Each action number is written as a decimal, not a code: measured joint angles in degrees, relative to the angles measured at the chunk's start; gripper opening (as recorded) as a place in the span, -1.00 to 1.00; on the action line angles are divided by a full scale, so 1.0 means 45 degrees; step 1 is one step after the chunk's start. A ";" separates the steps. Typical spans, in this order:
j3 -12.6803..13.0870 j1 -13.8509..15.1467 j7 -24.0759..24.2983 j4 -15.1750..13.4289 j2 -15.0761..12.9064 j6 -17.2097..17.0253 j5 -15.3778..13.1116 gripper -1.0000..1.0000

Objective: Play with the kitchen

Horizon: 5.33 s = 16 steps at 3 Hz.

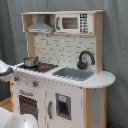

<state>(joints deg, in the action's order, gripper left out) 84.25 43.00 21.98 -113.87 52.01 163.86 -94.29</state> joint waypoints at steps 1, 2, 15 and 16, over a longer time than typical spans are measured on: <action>-0.0995 -0.0304 -0.0803 0.0000 -0.0001 0.0549 0.0000 1.00; -0.1988 -0.0508 -0.1602 0.0007 -0.0001 0.1190 0.0000 1.00; -0.4390 0.5463 -0.7144 0.3405 -0.3562 0.3831 0.0112 1.00; -0.4372 0.5482 -0.7144 0.3405 -0.3562 0.3828 0.0112 -1.00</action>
<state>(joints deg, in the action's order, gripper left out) 64.57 67.66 -10.17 -98.55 35.98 181.09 -93.79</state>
